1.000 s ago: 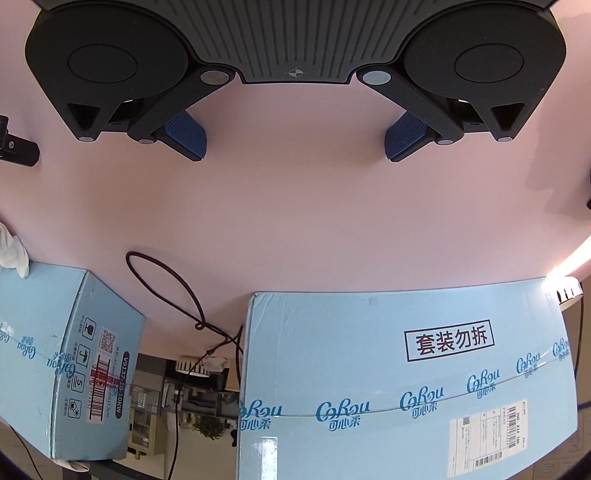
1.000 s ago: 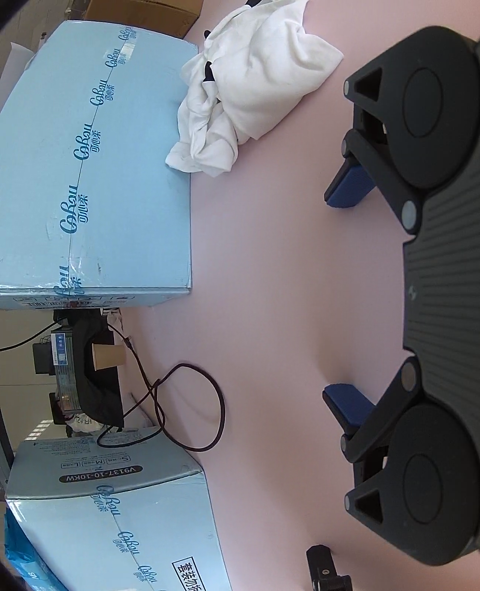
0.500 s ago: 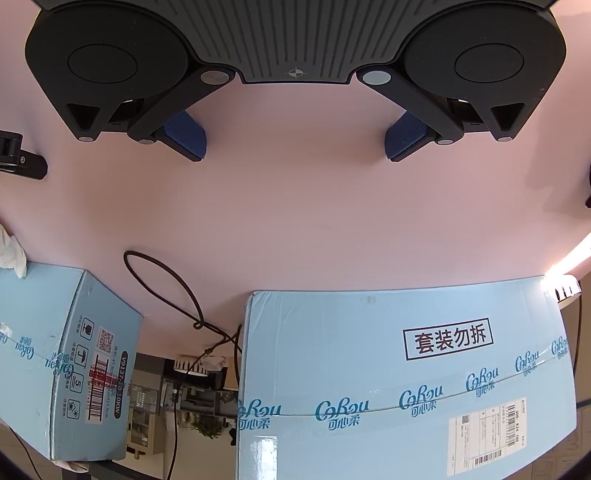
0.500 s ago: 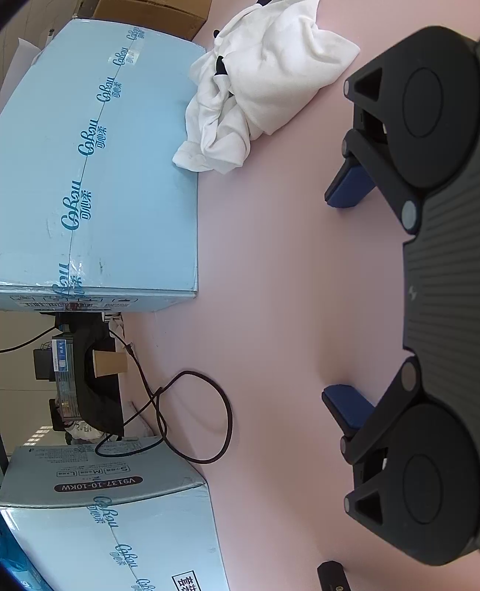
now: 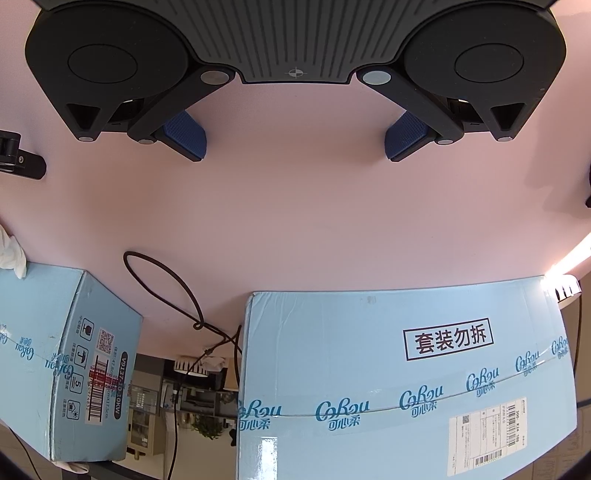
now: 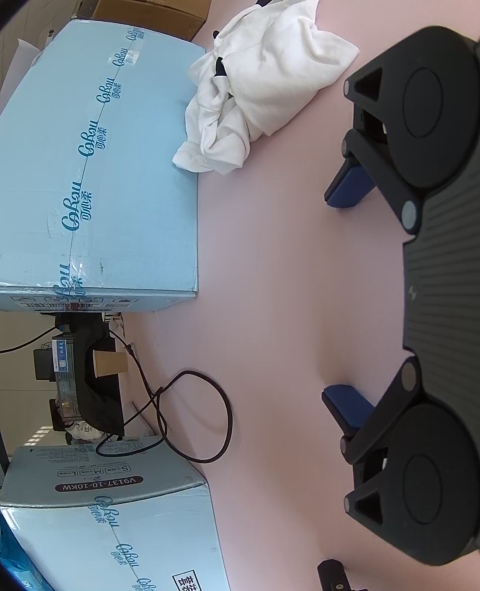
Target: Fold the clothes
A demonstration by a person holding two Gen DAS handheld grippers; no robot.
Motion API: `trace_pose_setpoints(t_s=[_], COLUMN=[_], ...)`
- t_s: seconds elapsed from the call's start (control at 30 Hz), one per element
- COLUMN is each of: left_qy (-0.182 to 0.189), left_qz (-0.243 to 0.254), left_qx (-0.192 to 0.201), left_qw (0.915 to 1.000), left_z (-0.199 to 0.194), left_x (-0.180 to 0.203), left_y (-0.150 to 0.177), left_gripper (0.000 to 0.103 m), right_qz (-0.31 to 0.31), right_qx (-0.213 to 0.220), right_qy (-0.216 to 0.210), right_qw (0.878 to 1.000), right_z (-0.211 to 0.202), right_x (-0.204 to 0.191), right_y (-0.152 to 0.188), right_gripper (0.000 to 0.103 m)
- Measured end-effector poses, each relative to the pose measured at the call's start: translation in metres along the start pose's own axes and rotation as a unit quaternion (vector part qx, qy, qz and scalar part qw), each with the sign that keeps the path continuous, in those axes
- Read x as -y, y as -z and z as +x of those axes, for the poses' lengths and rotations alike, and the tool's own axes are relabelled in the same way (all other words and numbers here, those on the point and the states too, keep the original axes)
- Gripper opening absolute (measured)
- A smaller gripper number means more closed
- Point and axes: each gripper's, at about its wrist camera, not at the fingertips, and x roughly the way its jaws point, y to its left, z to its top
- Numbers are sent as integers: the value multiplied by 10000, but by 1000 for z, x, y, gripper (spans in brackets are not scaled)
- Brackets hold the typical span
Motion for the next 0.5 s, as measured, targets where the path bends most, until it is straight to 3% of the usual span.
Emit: trace_pose_setpoints(t_s=[0.5], left_qy=[4], left_qz=[-4], left_qx=[4], left_qw=[10000], left_z=[0], left_x=[0], left_y=[0], left_gripper=[103], right_qz=[-20], right_qx=[-6], right_qy=[-15], right_qw=[10000], right_z=[3], right_x=[1], right_y=[-4], right_gripper=[103])
